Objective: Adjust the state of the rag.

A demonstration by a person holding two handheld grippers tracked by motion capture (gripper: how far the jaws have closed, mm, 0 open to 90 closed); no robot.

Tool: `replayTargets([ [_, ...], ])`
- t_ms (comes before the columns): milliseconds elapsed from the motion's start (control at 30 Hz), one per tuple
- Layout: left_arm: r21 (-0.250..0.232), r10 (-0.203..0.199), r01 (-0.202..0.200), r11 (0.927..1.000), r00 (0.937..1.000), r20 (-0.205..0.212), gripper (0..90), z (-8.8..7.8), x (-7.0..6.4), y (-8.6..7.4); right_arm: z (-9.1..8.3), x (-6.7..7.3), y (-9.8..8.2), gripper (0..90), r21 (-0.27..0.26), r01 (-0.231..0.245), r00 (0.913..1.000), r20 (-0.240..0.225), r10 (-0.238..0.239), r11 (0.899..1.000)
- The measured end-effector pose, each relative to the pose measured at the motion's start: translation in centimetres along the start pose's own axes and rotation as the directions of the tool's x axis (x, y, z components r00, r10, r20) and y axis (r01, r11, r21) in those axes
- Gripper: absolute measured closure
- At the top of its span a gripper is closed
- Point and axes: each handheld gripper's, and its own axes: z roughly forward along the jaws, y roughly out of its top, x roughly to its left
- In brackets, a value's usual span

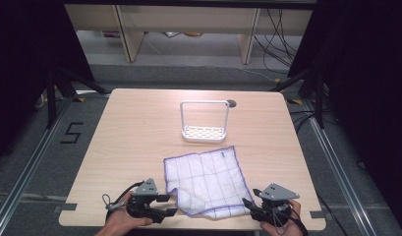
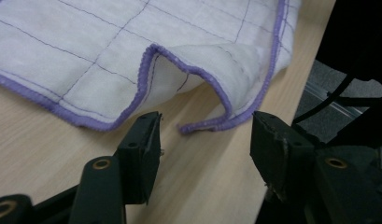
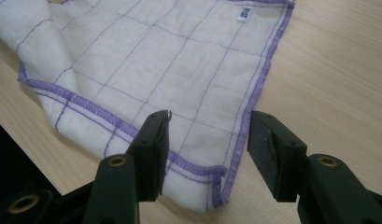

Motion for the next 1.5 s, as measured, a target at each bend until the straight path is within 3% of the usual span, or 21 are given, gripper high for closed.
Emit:
replayTargets([
  [100, 0.019, 0.031, -0.031, 0.9994, 0.9995, 0.001, 46.7, 0.7, 0.0, 0.3, 0.1, -0.1, -0.1, 49.1, 0.001, -0.008, 1.0, -0.001, 0.008, 1.0],
  [133, -0.002, 0.043, -0.043, 0.9991, 0.9982, 0.041, 54.5, 1.3, -0.3, 0.4, 0.2, -0.2, -0.2, 49.0, 0.005, -0.004, 1.0, -0.004, 0.004, 1.0],
  [167, -0.002, 0.043, -0.043, 0.9991, 0.9982, 0.041, 61.4, 1.3, -0.3, 0.4, 0.2, -0.2, -0.2, 49.0, 0.006, -0.004, 1.0, -0.006, 0.004, 1.0],
  [200, 0.003, 0.079, -0.08, 0.9968, 0.9951, 0.06, 71.4, 1.3, -0.2, 0.5, 0.3, -0.1, -0.2, 49.0, 0.005, -0.01, 0.9999, -0.001, 0.01, 1.0],
  [233, -0.014, 0.072, -0.071, 0.9974, 0.9953, 0.065, 78.4, 1.3, -0.3, 0.6, 0.3, -0.4, -0.2, 49.1, -0.001, 0.016, 0.9999, 0.005, -0.016, 1.0],
  [333, -0.039, 0.087, -0.084, 0.9957, 0.9929, 0.081, 85.4, 0.1, -0.4, 1.0, 0.1, -0.4, -0.3, 49.1, 0.01, 0.011, 0.9999, 0.003, -0.011, 1.0],
  [467, -0.061, 0.083, -0.078, 0.9951, 0.993, 0.084, 85.9, -1.9, -0.7, 0.6, 0.1, -0.4, -1.0, 53.7, 0.06, -0.013, 0.9998, -0.016, 0.014, 0.998],
  [533, -0.068, 0.071, -0.065, 0.9956, 0.9932, 0.092, 85.6, -1.9, -0.7, 0.3, 0.2, -0.5, -1.1, 55.7, 0.061, 0.013, 0.9997, -0.023, -0.012, 0.998],
  [567, -0.053, 0.061, -0.056, 0.997, 0.9935, 0.096, 85.4, -2.0, -0.6, 0.0, 0.3, 0.0, -1.2, 66.8, 0.086, 0.032, 0.9971, -0.071, -0.026, 0.996],
  [700, -0.028, 0.041, -0.038, 0.9989, 0.9943, 0.098, 84.9, -1.9, -0.4, -0.9, 0.2, 0.9, -1.2, 86.7, 0.123, 0.109, 0.9879, -0.124, -0.093, 0.986],
  [867, -0.031, 0.016, -0.014, 0.9994, 0.9971, 0.075, 86.1, -2.3, 0.3, -1.5, -0.3, 1.3, -1.4, 87.9, 0.128, 0.13, 0.9855, -0.126, -0.114, 0.983],
  [967, -0.018, 0.015, -0.014, 0.9997, 0.9973, 0.072, 86.5, -2.5, 0.5, -1.9, -0.6, 1.4, -1.8, 83.7, 0.142, 0.127, 0.9834, -0.147, -0.106, 0.982],
  [1000, -0.006, 0.006, -0.005, 1.0, 0.9969, 0.079, 86.5, -2.5, 0.6, -2.1, -0.4, 1.4, -2.0, 74.7, 0.137, 0.136, 0.983, -0.142, -0.116, 0.981],
  [1033, -0.006, 0.006, -0.005, 1.0, 0.9969, 0.079, 86.3, -2.5, 0.6, -2.1, -0.4, 1.4, -2.0, 74.7, 0.137, 0.136, 0.983, -0.142, -0.116, 0.981],
  [1100, -0.004, -0.004, 0.004, 1.0, 0.9956, 0.093, 83.4, -2.6, 0.4, -2.4, -0.8, 1.5, -2.1, 65.7, 0.132, 0.084, 0.9885, -0.136, -0.066, 0.988],
  [1133, 0.019, 0.01, -0.012, 0.9998, 0.9971, 0.075, 83.4, -2.9, 0.6, -2.4, -0.8, 1.5, -2.1, 65.7, 0.132, 0.084, 0.9885, -0.136, -0.066, 0.988],
  [1200, -0.004, -0.029, 0.029, 0.9996, 0.9968, 0.075, 74.6, -3.3, 0.7, -2.5, -1.2, 0.8, -1.4, 58.4, 0.102, 0.072, 0.9918, -0.112, -0.061, 0.992],
  [1233, -0.017, -0.04, 0.041, 0.999, 0.9971, 0.065, 72.6, -3.5, 0.9, -2.4, -1.3, 0.4, -1.1, 56.9, 0.067, 0.085, 0.992, -0.099, -0.078, 0.994],
  [1333, -0.068, -0.066, 0.068, 0.9954, 0.9975, 0.023, 65.5, -4.3, 2.1, -1.7, -1.1, -0.9, 0.5, 49.8, 0.002, 0.045, 0.9969, -0.064, -0.045, 0.999],
  [1367, -0.068, -0.066, 0.068, 0.9954, 0.9975, 0.023, 63.3, -4.3, 2.1, -1.7, -1.1, -0.9, 0.5, 49.8, 0.002, 0.045, 0.9969, -0.064, -0.045, 0.999],
  [1500, -0.093, -0.079, 0.071, 0.9932, 0.9929, -0.089, 55.4, -4.0, 4.5, -0.2, 0.7, -2.3, 2.3, 45.3, -0.007, 0.026, 0.9994, -0.021, -0.026, 1.0],
])
